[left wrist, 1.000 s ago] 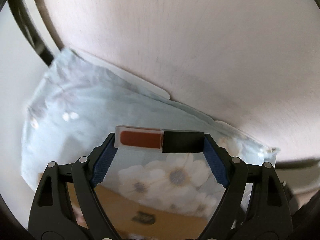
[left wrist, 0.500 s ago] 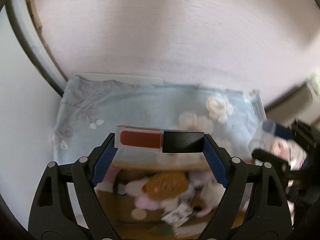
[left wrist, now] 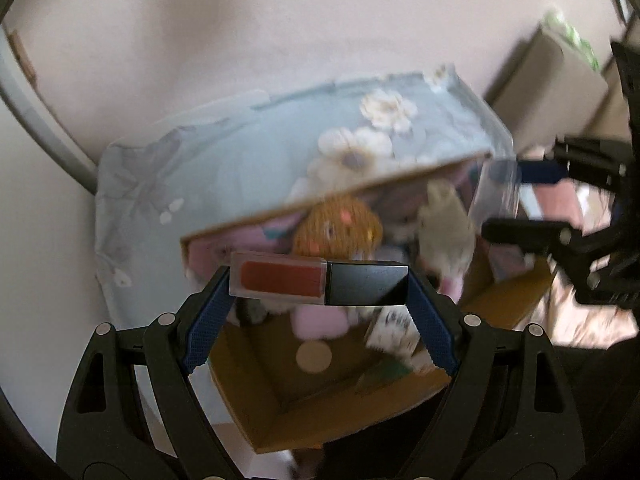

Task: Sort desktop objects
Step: 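Lower the lipstick and clear cup into the cardboard box and release both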

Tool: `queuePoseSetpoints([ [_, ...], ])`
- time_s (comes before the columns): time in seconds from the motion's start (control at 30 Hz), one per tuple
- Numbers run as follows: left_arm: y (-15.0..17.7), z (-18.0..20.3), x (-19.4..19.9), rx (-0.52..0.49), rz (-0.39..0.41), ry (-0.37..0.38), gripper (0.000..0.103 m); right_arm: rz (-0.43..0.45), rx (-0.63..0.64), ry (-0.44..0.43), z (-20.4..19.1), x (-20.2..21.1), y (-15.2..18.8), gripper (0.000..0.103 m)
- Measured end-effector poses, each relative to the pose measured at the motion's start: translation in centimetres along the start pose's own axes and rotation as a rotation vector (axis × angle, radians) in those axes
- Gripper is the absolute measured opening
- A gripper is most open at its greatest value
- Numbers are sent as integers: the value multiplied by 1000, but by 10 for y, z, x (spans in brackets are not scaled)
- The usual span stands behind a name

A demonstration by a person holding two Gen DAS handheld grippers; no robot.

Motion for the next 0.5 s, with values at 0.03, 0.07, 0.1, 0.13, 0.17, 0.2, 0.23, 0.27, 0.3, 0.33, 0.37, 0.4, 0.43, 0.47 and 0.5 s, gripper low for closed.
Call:
queuePoseSetpoints([
  [0.03,6,2,-1,-18,-5,1,83,-6,-5,5,-1,-1,4,41],
  [0.07,10,3,-2,-25,-9,3,83,-10,-11,6,1,0,3,41],
  [0.1,14,3,-3,-27,-14,8,83,-14,-16,7,2,1,5,41],
  [0.13,18,3,-4,-21,-20,18,83,-19,-19,8,2,0,8,41],
  [0.17,20,2,-4,-17,-21,25,83,-21,-18,11,1,-1,10,41],
  [0.2,22,2,-4,-17,-21,26,83,-22,-14,18,0,-2,13,41],
  [0.23,22,2,-4,-23,-18,22,83,-24,-13,21,-1,-4,16,41],
  [0.27,23,2,-3,-33,-10,19,83,-24,-15,23,-1,-2,18,41],
  [0.3,22,2,-3,-38,-6,20,83,-23,-17,25,-3,-1,20,41],
  [0.33,22,2,-3,-39,-3,24,83,-24,-22,29,-3,-1,20,41],
  [0.37,21,1,-3,-39,-1,29,83,-26,-27,32,-2,-1,21,41],
  [0.4,21,1,-3,-42,-1,33,83,-28,-31,35,-2,-1,21,41],
  [0.43,20,2,-3,-47,-1,33,83,-29,-33,37,-2,-1,21,41],
  [0.47,20,2,-3,-52,-1,34,83,-31,-35,40,-2,-1,21,41],
  [0.5,20,2,-3,-57,-1,36,83,-31,-36,42,-2,-1,21,41],
])
Point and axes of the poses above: each gripper's, at about its wrist camera, not at the fingertips, and x roughly against the way its jaws point, z to its right, y to its underside, the point moved 1 cm from there along -x, roughly the way its jaws point, and after that the axes turned 14 degrees about z, right-handed, at the moved point
